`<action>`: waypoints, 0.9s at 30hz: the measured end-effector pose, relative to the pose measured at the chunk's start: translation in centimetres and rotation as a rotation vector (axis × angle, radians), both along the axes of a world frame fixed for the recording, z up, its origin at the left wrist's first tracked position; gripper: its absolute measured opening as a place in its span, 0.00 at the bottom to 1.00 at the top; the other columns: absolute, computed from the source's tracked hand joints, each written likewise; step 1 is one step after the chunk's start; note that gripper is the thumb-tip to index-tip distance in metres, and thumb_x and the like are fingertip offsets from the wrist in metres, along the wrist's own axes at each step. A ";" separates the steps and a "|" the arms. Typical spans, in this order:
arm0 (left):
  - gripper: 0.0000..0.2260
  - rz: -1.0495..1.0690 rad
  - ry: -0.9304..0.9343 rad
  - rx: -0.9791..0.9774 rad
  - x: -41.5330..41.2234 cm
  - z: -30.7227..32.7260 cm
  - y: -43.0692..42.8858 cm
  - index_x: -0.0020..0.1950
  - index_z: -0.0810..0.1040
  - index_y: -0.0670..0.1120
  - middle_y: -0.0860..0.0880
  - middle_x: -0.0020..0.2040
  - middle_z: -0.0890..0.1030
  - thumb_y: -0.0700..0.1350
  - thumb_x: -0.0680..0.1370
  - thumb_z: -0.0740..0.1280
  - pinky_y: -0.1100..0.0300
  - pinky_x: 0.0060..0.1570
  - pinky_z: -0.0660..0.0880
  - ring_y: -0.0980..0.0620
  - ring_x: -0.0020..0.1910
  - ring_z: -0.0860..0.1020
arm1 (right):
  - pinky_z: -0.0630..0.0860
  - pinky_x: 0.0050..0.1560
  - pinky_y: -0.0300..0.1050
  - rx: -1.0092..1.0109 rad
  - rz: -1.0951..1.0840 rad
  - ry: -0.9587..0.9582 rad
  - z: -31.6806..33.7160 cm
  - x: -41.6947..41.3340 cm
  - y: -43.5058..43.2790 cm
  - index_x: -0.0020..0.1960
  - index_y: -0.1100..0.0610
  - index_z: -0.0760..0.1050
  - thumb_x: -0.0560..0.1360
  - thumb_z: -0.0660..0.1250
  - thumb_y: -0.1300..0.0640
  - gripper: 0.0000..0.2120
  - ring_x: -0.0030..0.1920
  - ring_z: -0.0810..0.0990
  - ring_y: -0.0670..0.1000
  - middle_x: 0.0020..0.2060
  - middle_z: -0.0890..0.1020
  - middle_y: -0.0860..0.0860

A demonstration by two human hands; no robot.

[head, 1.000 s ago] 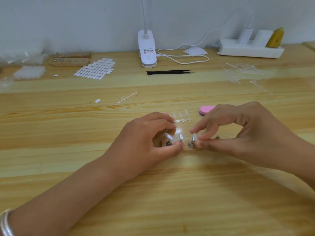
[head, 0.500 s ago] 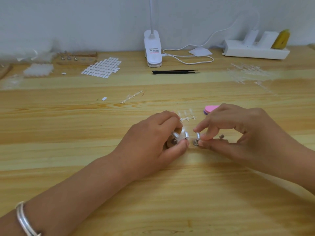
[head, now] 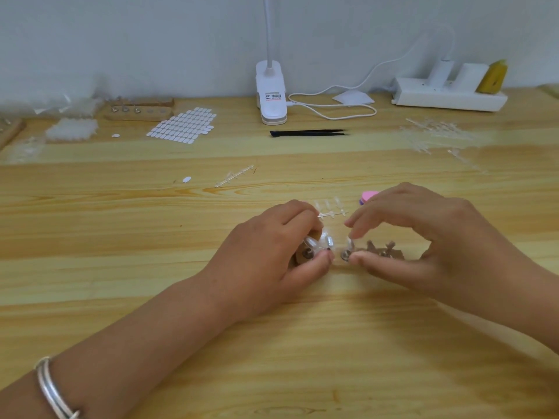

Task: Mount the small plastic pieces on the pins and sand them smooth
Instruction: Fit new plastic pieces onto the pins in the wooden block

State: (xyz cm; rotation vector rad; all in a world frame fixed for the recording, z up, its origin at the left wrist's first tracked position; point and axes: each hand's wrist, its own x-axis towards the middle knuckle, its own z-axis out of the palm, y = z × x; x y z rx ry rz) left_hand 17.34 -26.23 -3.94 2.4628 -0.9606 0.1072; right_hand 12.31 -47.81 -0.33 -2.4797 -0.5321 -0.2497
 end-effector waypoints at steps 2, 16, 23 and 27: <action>0.15 -0.002 -0.002 -0.003 0.0 0.0 0.0 0.58 0.77 0.49 0.57 0.61 0.75 0.57 0.78 0.64 0.53 0.50 0.76 0.56 0.58 0.75 | 0.72 0.53 0.33 0.061 -0.041 0.077 0.0 -0.1 0.1 0.50 0.45 0.81 0.66 0.69 0.38 0.16 0.60 0.79 0.44 0.50 0.83 0.42; 0.21 -0.011 0.005 -0.002 0.2 -0.1 0.0 0.58 0.77 0.50 0.58 0.61 0.75 0.62 0.76 0.57 0.54 0.51 0.75 0.57 0.59 0.75 | 0.69 0.55 0.32 0.116 -0.139 0.220 0.0 0.3 0.8 0.40 0.38 0.81 0.64 0.76 0.45 0.07 0.65 0.76 0.42 0.49 0.83 0.38; 0.15 -0.015 0.033 -0.050 0.2 -0.3 0.1 0.59 0.78 0.49 0.58 0.62 0.75 0.56 0.78 0.66 0.54 0.53 0.75 0.57 0.60 0.75 | 0.70 0.53 0.33 -0.009 -0.060 0.316 1.6 1.4 0.2 0.42 0.38 0.82 0.61 0.73 0.37 0.12 0.56 0.76 0.36 0.50 0.82 0.39; 0.18 -0.024 0.149 -0.162 0.6 -0.3 0.3 0.60 0.79 0.50 0.59 0.60 0.77 0.57 0.74 0.68 0.55 0.56 0.75 0.60 0.58 0.76 | 0.72 0.41 0.33 0.008 -0.020 0.335 3.4 4.3 -0.6 0.43 0.38 0.84 0.63 0.69 0.32 0.14 0.48 0.79 0.36 0.50 0.84 0.36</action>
